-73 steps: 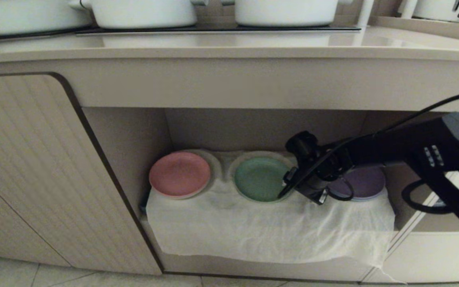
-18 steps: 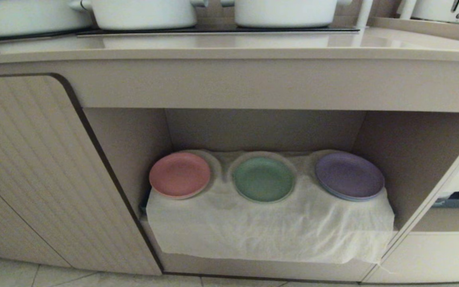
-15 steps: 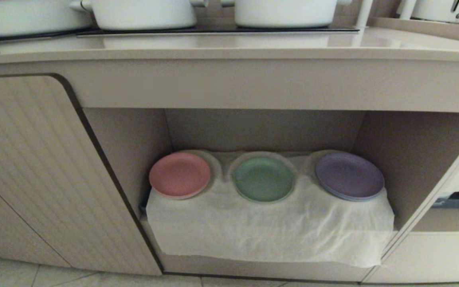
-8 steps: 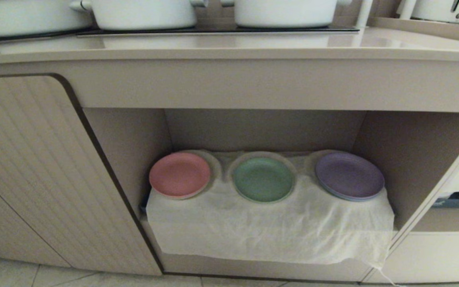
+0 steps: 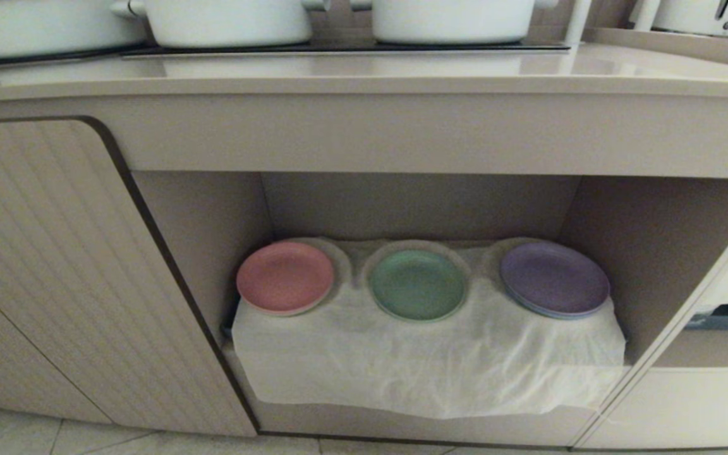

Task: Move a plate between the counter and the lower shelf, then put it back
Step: Pick up the plate in the cupboard

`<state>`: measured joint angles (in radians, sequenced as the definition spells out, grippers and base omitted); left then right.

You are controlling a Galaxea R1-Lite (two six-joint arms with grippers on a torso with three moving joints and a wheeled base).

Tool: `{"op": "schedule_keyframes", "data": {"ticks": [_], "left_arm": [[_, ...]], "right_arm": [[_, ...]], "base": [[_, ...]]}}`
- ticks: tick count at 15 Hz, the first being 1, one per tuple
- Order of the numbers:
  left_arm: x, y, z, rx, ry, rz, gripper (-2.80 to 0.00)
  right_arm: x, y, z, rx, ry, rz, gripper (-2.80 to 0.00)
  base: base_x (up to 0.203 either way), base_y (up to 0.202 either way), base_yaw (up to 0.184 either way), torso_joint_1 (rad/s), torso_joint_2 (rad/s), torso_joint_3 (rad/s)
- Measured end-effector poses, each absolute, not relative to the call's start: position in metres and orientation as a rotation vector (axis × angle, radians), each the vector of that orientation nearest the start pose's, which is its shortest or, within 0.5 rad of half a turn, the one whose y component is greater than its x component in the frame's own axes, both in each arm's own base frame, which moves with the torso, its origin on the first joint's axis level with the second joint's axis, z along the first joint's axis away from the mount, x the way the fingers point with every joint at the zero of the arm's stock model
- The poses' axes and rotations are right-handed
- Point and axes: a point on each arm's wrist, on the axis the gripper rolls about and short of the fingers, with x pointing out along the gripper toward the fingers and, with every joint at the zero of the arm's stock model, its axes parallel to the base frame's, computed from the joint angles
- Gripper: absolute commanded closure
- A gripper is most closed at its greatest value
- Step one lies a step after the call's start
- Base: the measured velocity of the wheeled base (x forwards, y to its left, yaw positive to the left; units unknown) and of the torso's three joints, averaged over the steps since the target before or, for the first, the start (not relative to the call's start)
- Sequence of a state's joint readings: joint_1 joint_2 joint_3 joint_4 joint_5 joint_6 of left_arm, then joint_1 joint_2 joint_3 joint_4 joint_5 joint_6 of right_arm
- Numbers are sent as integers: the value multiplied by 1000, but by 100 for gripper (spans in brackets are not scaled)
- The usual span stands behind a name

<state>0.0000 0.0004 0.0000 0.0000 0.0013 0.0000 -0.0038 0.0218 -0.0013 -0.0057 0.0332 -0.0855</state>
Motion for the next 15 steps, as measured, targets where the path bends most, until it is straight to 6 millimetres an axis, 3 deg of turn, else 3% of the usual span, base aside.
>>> {"op": "schedule_keyframes", "data": {"ticks": [15], "left_arm": [[-23,0,75,0,0,1,0]], "right_arm": [[-23,1,76,-55,-8,22,0]], "base": [[0,0,0,0,0,0]]}}
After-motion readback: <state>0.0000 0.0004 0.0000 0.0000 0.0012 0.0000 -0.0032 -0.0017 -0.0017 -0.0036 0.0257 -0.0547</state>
